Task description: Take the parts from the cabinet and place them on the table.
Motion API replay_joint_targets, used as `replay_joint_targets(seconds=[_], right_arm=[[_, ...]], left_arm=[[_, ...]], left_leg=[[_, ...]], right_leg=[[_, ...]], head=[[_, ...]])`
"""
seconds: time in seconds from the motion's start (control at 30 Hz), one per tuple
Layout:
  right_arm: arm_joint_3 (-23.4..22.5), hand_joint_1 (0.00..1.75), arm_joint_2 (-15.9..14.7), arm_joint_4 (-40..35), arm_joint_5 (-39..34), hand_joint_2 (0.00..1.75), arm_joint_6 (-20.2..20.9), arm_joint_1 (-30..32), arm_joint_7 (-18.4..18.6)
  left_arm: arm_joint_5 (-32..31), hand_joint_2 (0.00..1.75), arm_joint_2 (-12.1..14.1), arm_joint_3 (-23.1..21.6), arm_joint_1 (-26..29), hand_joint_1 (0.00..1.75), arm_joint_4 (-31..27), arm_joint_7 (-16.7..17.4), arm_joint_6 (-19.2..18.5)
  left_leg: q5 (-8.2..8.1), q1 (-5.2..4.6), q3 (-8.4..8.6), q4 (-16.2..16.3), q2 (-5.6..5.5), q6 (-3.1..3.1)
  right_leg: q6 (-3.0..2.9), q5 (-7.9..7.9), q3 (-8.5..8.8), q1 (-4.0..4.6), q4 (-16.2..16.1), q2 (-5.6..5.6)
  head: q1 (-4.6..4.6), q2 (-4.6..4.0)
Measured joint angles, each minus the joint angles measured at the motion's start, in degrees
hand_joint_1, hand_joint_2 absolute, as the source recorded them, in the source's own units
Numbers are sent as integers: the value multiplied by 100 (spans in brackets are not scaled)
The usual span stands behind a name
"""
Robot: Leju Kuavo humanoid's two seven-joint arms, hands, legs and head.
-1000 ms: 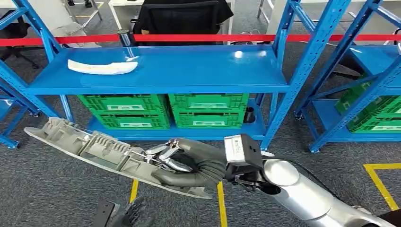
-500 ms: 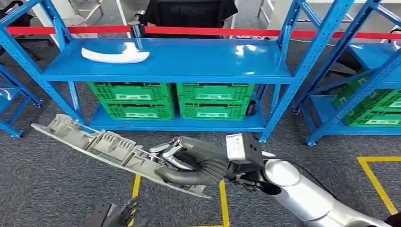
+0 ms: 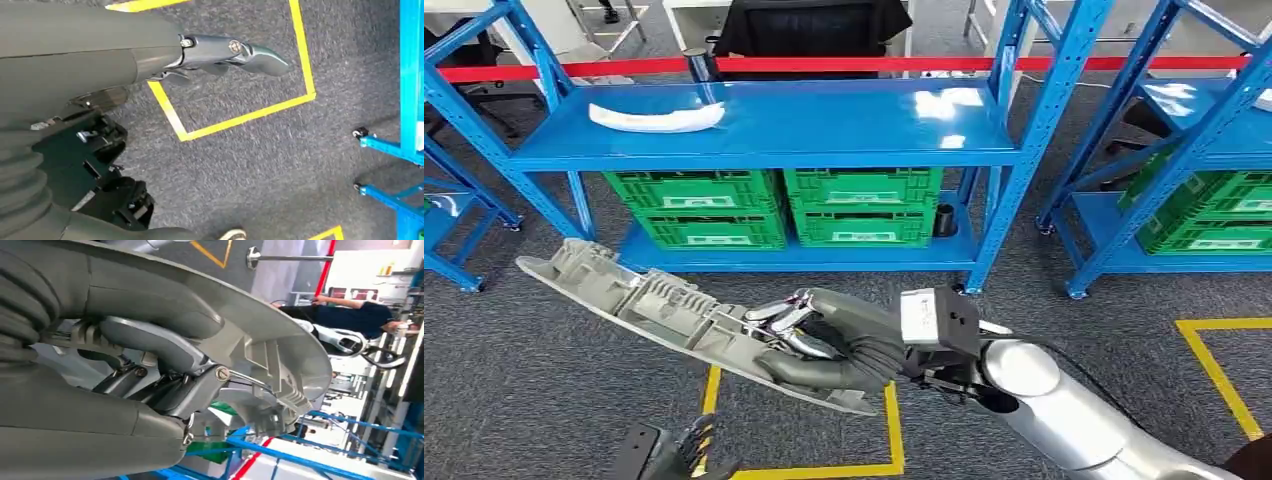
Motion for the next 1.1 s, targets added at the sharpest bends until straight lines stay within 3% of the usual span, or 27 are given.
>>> replay_joint_targets(seconds=[0.07, 0.83, 1.1], right_arm=[[-11, 175, 0, 0, 4, 175, -11, 33, 13], [-94, 175, -2, 77, 219, 175, -157, 227, -184], [-116, 175, -2, 83, 286, 175, -308, 337, -319]], left_arm=[[0, 175, 0, 0, 7, 0, 0, -15, 28], [33, 175, 0, 83, 56, 0, 4, -109, 33], [-55, 175, 57, 83, 57, 0, 15, -144, 52]], left_leg=[[15, 1, -2, -1, -4, -22], [16, -1, -68, 21, -4, -21], [-32, -23, -101, 86, -6, 50]], right_leg=[[-2, 1, -5, 2, 7, 0], [21, 15, -56, -4, 8, 1], [83, 2, -52, -26, 7, 0]], head=[[0, 2], [0, 2], [0, 2]])
